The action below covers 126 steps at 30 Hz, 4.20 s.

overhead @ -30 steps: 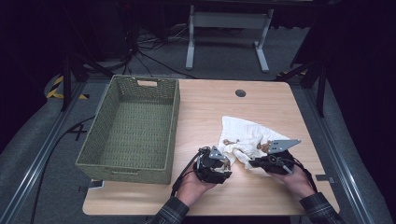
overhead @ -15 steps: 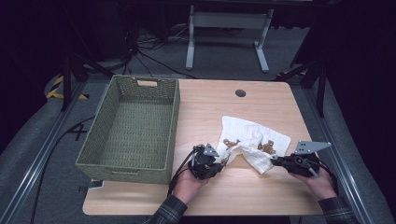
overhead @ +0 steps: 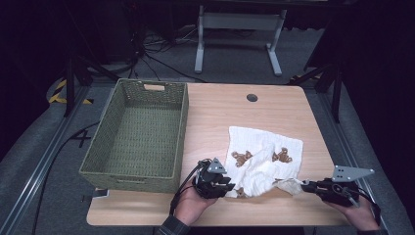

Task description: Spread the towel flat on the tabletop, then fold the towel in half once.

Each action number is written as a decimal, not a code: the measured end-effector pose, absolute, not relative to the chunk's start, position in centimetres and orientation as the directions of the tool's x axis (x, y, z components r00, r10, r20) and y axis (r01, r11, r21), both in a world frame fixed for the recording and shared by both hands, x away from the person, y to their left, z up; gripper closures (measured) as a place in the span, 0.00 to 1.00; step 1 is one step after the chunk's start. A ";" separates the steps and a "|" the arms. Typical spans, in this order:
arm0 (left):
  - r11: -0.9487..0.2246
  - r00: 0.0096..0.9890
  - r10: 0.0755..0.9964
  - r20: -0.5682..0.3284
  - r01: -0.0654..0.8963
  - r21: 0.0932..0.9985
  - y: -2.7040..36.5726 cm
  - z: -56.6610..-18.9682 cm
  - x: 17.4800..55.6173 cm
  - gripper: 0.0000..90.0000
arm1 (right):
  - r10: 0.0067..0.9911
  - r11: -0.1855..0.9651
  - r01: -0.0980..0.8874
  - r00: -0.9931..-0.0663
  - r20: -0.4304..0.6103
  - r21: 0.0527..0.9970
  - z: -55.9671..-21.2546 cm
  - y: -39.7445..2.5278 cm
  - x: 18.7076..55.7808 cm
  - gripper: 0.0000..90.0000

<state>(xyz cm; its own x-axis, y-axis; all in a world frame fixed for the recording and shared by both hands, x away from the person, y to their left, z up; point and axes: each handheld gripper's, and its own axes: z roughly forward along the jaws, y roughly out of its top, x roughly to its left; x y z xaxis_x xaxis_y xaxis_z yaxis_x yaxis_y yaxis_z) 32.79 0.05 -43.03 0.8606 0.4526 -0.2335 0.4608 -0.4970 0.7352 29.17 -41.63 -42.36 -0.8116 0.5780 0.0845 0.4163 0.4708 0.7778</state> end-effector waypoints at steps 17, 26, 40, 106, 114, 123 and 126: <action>-0.615 0.863 0.466 -0.194 0.474 0.631 -2.6 -45.9 36.0 0.96 | 0.531 0.509 0.430 -0.839 0.121 0.746 -44.0 -39.2 31.4 0.99; -0.623 0.850 0.495 -0.180 0.492 0.609 -1.3 -45.7 34.9 1.00 | 0.478 0.612 0.427 -0.870 0.119 0.666 -45.5 -37.5 31.0 1.00; -0.617 0.839 0.503 -0.209 0.517 0.593 0.0 -45.7 31.8 0.99 | 0.553 0.609 0.453 -0.831 0.061 0.651 -45.1 -39.5 30.8 1.00; -0.487 0.695 0.711 -0.102 0.592 0.642 -1.9 -44.0 48.3 0.72 | 0.684 0.479 0.493 -0.728 0.043 0.726 -41.7 -40.1 45.8 0.69; -0.481 0.671 0.734 -0.103 0.621 0.619 -2.3 -45.1 50.1 0.70 | 0.731 0.453 0.511 -0.682 0.023 0.730 -42.9 -41.2 47.8 0.71; -0.508 0.674 0.737 -0.049 0.601 0.617 -2.5 -45.3 50.2 0.78 | 0.767 0.446 0.550 -0.641 0.014 0.706 -44.3 -42.2 48.6 0.71; -0.507 0.678 0.733 -0.058 0.601 0.617 -2.6 -45.3 50.2 0.91 | 0.770 0.455 0.560 -0.639 0.011 0.692 -44.7 -42.2 48.7 0.74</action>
